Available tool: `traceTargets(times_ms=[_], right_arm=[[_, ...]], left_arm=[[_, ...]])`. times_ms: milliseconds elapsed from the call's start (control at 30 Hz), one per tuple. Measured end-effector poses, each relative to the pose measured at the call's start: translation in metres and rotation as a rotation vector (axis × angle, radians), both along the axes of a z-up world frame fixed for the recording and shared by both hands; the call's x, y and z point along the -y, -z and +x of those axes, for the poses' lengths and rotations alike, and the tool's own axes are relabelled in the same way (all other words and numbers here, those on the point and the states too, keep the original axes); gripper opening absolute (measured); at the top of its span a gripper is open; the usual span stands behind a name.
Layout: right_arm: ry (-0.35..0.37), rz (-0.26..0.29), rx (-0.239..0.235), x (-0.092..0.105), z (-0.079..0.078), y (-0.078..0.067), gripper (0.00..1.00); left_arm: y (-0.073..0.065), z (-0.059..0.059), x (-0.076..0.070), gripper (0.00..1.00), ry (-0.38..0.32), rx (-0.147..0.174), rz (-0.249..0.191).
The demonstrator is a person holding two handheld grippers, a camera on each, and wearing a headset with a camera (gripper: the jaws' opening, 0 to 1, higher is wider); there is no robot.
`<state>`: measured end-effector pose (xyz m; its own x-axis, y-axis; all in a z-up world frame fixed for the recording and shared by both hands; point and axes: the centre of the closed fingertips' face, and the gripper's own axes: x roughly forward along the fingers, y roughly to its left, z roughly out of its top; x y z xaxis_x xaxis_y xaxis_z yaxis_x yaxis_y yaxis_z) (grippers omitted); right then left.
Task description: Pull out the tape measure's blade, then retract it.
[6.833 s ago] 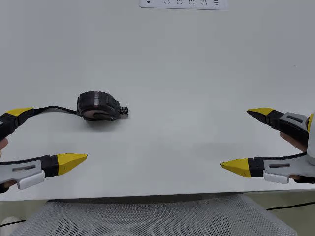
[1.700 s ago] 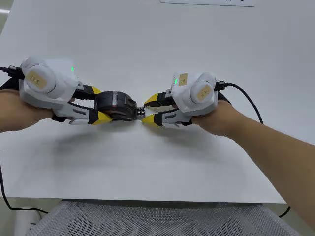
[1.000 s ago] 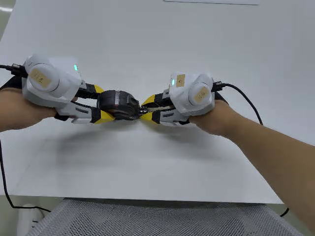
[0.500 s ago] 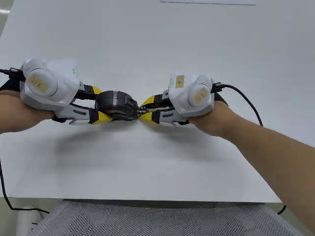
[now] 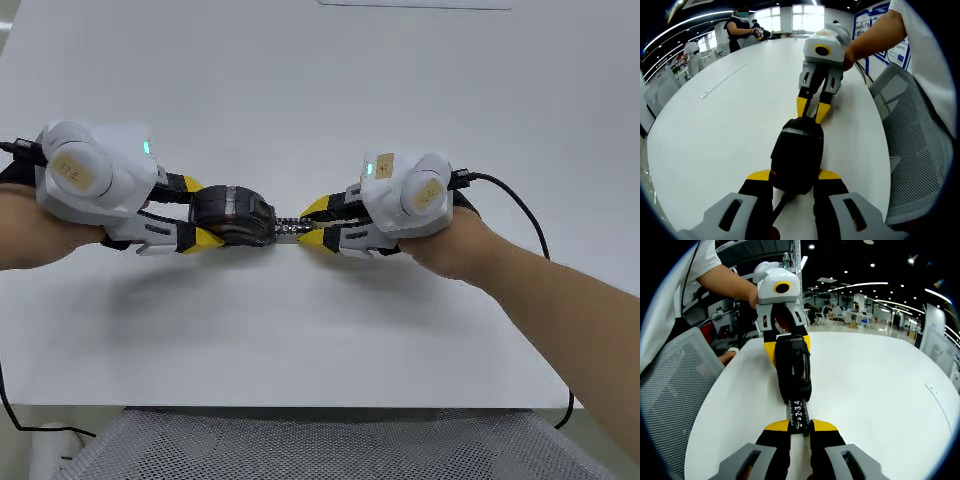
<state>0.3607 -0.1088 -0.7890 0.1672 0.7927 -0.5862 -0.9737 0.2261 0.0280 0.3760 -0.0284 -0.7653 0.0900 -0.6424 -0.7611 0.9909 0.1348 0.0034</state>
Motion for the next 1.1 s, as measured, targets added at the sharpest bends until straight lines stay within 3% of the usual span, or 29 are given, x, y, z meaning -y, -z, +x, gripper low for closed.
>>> traceTargets(times_ms=[1100], right_arm=[[0.023,-0.077,0.004,0.057,-0.005,0.003,0.1]], left_arm=[[0.0,0.001,0.004,0.25,0.003,-0.008,-0.004]])
